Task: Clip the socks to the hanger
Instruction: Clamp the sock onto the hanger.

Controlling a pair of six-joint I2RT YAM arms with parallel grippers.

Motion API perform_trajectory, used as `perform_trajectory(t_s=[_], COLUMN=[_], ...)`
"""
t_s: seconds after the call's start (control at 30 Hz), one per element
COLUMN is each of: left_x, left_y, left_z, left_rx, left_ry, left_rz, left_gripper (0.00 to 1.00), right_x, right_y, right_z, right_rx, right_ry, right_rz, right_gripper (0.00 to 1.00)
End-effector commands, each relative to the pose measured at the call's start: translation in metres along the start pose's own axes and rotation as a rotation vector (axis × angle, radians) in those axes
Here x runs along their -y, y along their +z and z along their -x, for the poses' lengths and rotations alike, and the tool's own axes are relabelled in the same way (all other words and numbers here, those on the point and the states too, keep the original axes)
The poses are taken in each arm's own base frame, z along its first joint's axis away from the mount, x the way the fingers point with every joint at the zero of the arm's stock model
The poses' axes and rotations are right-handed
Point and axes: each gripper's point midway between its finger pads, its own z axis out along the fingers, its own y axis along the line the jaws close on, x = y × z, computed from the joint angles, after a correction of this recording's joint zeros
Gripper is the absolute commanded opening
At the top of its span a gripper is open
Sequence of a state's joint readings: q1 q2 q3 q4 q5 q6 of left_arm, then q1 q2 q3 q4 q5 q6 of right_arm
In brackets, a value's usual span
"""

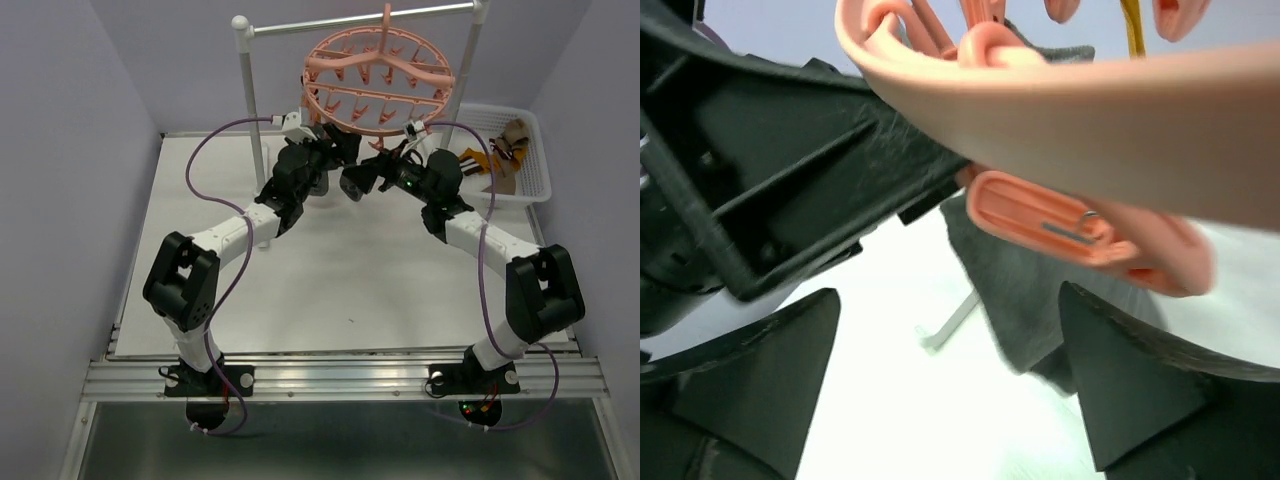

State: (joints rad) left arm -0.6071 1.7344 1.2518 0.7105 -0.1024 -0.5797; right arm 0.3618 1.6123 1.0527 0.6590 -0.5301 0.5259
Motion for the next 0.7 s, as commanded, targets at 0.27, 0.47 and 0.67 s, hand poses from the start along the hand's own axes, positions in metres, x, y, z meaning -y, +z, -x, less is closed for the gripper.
perform_trajectory(t_s=[0.27,0.47,0.67], left_x=[-0.021,-0.044,-0.052], left_y=[-0.008,-0.014,-0.015], left_z=[0.085,0.095,0.090], left_rx=[0.187,0.209,0.191], left_ry=[-0.061,-0.058,-0.016], left_rz=[0.041,0.099,0.124], left_gripper=[0.99,0.99,0.99], right_x=[0.018,0.046,0.027], right_y=[-0.046,-0.083,-0.090], right_z=[0.032,0.042,0.030], right_rx=[0.004,-0.022,-0.146], right_ry=[-0.193,-0.289,-0.388], right_rz=[-0.313,-0.559,-0.456], right_gripper=[1.00,1.00,1.00])
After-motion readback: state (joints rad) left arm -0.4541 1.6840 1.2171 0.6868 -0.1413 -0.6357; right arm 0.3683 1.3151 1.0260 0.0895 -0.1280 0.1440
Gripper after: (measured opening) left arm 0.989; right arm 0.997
